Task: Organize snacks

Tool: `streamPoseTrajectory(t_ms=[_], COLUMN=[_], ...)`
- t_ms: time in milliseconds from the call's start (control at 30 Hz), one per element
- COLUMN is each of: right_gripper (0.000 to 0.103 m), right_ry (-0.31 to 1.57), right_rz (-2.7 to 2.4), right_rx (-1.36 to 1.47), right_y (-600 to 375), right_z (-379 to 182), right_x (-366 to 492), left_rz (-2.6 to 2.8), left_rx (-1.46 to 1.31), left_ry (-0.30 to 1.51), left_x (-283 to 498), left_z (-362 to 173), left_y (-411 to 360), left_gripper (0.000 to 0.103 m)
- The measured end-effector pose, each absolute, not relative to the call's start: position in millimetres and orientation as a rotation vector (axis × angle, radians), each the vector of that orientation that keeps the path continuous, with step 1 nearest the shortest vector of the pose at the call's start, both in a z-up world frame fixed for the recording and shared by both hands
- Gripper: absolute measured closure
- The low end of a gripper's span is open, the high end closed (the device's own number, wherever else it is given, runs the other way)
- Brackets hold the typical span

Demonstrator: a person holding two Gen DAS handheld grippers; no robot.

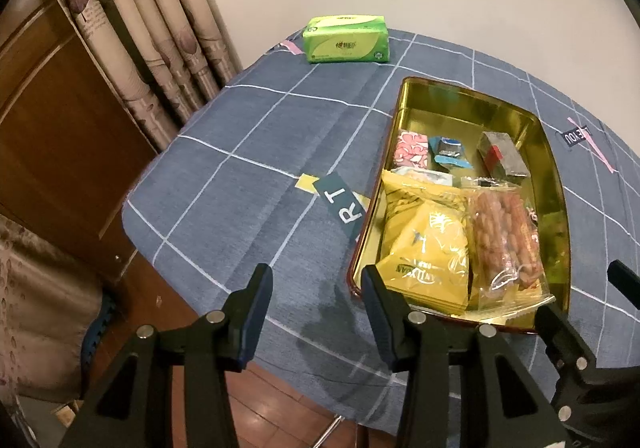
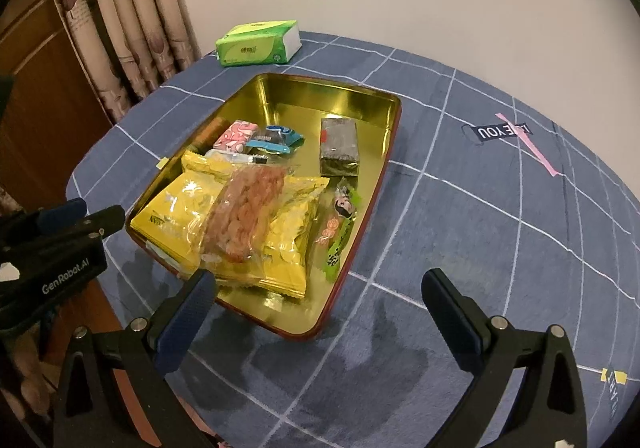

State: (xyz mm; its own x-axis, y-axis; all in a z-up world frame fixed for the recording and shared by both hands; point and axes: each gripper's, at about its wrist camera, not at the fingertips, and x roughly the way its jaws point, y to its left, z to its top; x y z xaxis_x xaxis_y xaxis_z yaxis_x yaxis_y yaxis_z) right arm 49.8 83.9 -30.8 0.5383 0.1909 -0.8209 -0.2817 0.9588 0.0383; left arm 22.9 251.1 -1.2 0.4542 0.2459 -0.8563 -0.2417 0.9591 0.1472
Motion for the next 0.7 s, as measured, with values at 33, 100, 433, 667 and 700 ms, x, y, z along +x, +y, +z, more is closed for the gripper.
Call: streamPoseTrajectory(t_ms=[33,100,433,667,700], right_gripper=[0.001,0.001,0.001,0.001,0.001], right_ry=[0.964,0.963,0.970,0.985,0.986], right_rz=[0.281,0.279,0.273,0.277,0.279], right_rx=[-0.105,-0.114,-0.124,-0.119,-0.118], right_y=[84.3,85.4,85.4,85.8,85.8], right_z=[-31.2,-32.2,-34.6,-38.1,-38.2], right_x=[49.8,49.3,49.0,49.4,49.5], left_rz=[0.300,0.298,0.298,0.300,0.299], left_rx=[0.005,0.008,0.007,0.012,0.013], left_ry=[1.059,1.060,1.069,1.072,1.072], left_x=[23.3,23.3,23.1,23.6,23.5], left_z=[-1.6,-2.0,-3.8,-4.8,-5.0], left_y=[251.1,250.4,249.9,249.6,249.5], left_gripper=[0.056,0.056,0.056,0.056,0.056])
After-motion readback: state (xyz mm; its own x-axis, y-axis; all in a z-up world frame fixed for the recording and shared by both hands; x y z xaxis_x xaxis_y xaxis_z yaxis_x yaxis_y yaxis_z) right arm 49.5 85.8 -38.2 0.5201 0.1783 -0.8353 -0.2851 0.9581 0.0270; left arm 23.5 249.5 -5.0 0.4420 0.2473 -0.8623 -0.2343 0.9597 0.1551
